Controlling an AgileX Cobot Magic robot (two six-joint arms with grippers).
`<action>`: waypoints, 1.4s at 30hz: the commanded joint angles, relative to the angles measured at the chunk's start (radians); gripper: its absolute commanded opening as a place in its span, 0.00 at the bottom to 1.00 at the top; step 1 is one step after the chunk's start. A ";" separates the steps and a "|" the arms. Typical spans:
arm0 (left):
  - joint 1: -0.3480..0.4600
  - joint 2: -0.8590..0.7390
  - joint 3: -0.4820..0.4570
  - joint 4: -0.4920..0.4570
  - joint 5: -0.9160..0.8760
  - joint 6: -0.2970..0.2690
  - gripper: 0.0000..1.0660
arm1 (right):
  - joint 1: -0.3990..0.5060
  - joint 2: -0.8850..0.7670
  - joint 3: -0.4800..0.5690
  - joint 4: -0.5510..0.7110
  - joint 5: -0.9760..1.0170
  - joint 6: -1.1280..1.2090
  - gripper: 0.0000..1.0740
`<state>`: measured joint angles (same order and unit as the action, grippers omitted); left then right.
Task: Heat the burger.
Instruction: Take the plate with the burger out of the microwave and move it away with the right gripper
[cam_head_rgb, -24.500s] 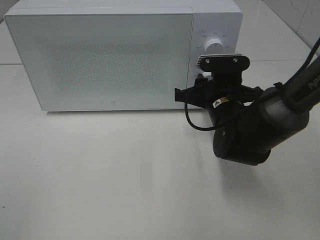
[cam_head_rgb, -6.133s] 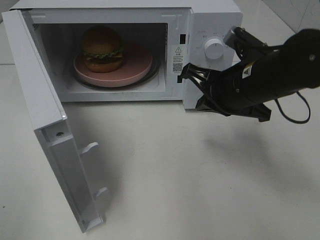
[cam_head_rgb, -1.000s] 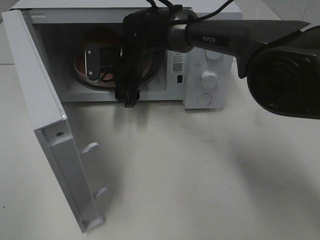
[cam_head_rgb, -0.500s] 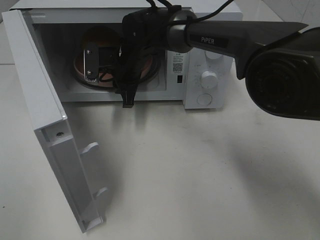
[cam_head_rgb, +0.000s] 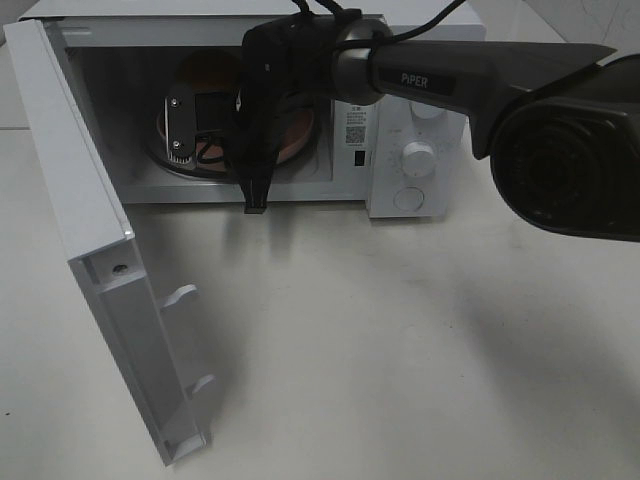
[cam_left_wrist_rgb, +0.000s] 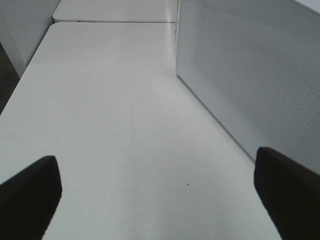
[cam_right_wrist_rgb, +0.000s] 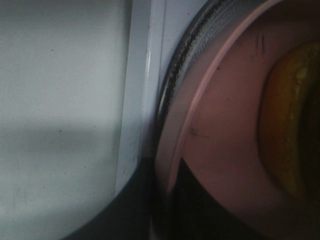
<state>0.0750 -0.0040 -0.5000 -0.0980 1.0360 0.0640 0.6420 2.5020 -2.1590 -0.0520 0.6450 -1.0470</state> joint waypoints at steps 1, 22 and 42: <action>-0.006 -0.023 0.003 -0.003 -0.008 -0.003 0.92 | -0.005 0.000 -0.002 0.012 0.019 0.000 0.00; -0.006 -0.023 0.003 -0.003 -0.008 -0.003 0.92 | -0.001 -0.163 0.232 0.035 -0.074 -0.232 0.00; -0.006 -0.023 0.003 -0.003 -0.008 -0.003 0.92 | -0.001 -0.372 0.576 0.038 -0.306 -0.358 0.00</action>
<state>0.0750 -0.0040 -0.5000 -0.0980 1.0360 0.0640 0.6410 2.1860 -1.6150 -0.0140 0.4290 -1.3750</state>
